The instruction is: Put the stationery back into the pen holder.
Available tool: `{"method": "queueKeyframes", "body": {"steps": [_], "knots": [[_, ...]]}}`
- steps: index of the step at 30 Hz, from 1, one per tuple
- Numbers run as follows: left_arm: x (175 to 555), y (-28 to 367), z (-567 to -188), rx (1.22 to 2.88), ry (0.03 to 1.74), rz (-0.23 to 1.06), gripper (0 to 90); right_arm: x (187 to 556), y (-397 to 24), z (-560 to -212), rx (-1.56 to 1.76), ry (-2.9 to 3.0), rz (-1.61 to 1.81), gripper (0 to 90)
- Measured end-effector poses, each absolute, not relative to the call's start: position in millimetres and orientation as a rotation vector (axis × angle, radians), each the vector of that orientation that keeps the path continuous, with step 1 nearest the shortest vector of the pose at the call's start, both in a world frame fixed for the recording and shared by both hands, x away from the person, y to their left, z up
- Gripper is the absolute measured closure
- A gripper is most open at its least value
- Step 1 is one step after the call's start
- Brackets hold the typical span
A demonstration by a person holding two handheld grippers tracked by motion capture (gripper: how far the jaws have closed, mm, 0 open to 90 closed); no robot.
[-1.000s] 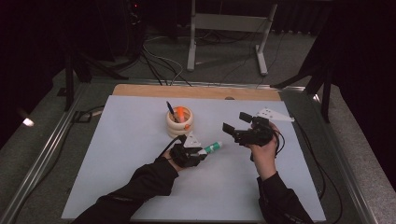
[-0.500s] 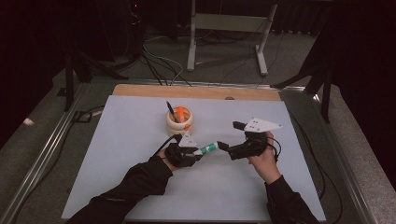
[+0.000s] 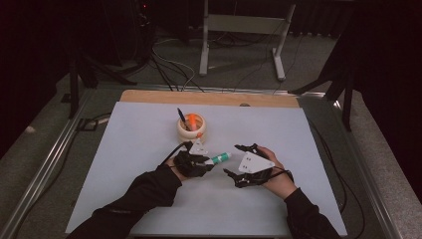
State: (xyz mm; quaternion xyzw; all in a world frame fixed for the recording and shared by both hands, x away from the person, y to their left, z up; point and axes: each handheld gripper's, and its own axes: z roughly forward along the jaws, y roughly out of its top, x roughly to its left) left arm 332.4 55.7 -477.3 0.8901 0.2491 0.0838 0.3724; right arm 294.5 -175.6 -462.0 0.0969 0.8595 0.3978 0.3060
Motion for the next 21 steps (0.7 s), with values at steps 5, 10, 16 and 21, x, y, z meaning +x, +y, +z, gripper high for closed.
{"method": "queueKeyframes", "body": {"steps": [5,10,16,21], "knots": [[333,56,-476,2.281,0.640,0.217,66.5,287,-167,-474,0.120,2.235,0.944,29.7],[334,55,-476,2.277,0.646,0.206,66.5,281,-158,-487,-0.018,2.162,0.794,35.8],[334,53,-474,2.274,0.647,0.204,66.5,282,-150,-497,-0.103,2.117,0.658,42.8],[334,50,-472,2.270,0.654,0.199,66.5,281,-143,-503,-0.151,2.067,0.570,47.4]]}}
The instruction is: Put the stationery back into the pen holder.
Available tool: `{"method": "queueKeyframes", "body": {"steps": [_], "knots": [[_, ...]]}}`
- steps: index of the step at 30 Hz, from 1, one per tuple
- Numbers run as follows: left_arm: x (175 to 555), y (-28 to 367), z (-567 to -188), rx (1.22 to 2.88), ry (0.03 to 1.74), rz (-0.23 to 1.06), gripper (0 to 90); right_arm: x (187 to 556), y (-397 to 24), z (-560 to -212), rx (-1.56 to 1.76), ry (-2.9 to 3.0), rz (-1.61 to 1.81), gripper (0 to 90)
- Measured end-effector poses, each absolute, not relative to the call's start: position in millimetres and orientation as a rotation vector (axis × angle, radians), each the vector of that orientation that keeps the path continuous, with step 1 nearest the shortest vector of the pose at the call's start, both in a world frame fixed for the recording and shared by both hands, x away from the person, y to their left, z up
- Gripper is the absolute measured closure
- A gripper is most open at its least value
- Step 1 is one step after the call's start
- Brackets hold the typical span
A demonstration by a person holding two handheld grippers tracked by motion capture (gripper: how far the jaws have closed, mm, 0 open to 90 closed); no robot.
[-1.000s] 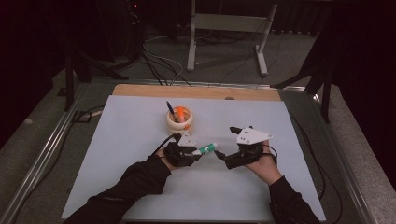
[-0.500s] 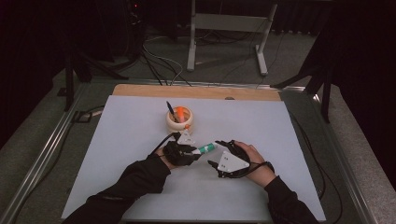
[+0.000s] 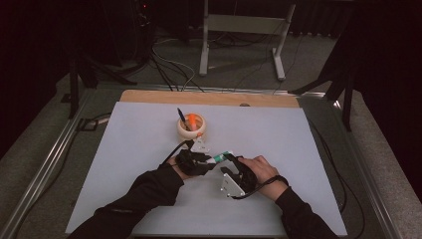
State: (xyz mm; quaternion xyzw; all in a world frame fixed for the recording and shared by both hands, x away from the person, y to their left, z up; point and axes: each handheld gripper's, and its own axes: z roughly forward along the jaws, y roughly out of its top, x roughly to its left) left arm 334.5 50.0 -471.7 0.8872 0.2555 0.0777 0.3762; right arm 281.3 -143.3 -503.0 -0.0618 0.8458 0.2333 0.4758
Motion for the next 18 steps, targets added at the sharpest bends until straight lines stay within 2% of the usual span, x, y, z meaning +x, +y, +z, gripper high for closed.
{"method": "queueKeyframes", "body": {"steps": [12,18], "knots": [[334,46,-469,2.253,0.658,0.184,66.5,285,-130,-508,-0.210,1.996,0.449,59.6],[335,46,-468,2.247,0.668,0.177,66.4,286,-126,-511,-0.246,1.970,0.401,62.9]]}}
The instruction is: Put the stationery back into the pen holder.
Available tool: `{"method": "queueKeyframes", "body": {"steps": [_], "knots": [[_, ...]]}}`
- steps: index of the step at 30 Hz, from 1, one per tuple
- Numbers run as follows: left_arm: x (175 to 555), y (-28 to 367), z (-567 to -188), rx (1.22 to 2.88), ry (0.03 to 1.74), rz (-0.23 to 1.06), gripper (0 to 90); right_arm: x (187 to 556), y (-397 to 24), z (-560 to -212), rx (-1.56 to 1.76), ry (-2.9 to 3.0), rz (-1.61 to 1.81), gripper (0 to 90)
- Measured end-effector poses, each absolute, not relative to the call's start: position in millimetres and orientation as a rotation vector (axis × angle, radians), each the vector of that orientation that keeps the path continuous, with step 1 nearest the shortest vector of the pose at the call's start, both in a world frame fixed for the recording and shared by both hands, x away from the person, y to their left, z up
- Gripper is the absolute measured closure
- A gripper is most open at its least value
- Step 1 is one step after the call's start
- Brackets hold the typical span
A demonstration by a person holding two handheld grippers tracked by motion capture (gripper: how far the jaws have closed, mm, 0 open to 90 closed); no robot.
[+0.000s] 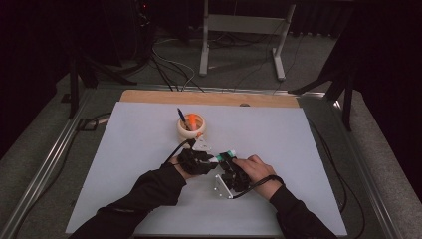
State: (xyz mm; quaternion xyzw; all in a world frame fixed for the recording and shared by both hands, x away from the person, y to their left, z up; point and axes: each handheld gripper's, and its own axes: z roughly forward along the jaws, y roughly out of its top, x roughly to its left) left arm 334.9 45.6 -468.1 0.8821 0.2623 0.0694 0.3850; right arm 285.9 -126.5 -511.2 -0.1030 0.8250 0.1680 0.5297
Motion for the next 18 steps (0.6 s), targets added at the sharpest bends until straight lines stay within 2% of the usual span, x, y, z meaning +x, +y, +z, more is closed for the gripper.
{"method": "queueKeyframes", "body": {"steps": [8,12,18], "knots": [[335,45,-470,2.242,0.667,0.163,66.2,284,-125,-514,-0.281,1.979,0.330,65.9],[334,48,-469,2.168,0.650,0.174,65.2,285,-127,-510,-0.279,1.959,0.340,65.9],[336,60,-464,2.091,0.650,0.206,53.1,288,-133,-505,-0.180,1.978,0.377,65.9]]}}
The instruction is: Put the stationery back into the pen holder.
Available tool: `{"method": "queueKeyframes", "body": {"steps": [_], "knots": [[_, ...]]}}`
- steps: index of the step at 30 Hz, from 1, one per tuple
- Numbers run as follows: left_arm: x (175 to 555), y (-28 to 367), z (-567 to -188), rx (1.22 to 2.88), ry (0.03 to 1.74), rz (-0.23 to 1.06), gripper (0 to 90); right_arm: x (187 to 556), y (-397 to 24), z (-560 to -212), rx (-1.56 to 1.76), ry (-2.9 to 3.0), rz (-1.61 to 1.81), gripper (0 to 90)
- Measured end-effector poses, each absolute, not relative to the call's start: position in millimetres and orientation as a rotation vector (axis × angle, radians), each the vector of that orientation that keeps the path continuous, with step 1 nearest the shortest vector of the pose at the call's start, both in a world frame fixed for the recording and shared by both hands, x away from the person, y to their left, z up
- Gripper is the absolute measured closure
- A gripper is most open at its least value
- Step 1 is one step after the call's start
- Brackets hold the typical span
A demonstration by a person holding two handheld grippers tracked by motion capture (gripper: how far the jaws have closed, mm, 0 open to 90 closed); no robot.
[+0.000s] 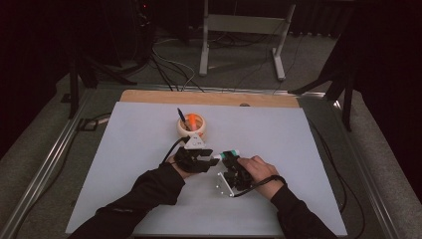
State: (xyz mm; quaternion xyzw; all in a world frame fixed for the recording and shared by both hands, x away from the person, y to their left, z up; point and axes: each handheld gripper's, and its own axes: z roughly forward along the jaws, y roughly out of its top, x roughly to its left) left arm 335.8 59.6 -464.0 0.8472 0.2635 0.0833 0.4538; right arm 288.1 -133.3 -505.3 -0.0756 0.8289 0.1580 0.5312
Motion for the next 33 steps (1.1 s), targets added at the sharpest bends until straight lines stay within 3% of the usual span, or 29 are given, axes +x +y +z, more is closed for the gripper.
{"method": "queueKeyframes", "body": {"steps": [4,13,27,33], "knots": [[334,69,-462,2.049,0.659,0.238,51.1,290,-138,-501,-0.114,2.007,0.400,65.9],[329,88,-451,1.997,0.722,0.278,37.5,294,-145,-492,-0.011,2.033,0.449,65.8],[324,133,-448,1.906,0.840,0.289,1.5,299,-149,-462,0.184,2.105,0.662,65.8],[320,150,-453,1.885,0.865,0.319,0.2,302,-150,-451,0.276,2.119,0.770,65.8]]}}
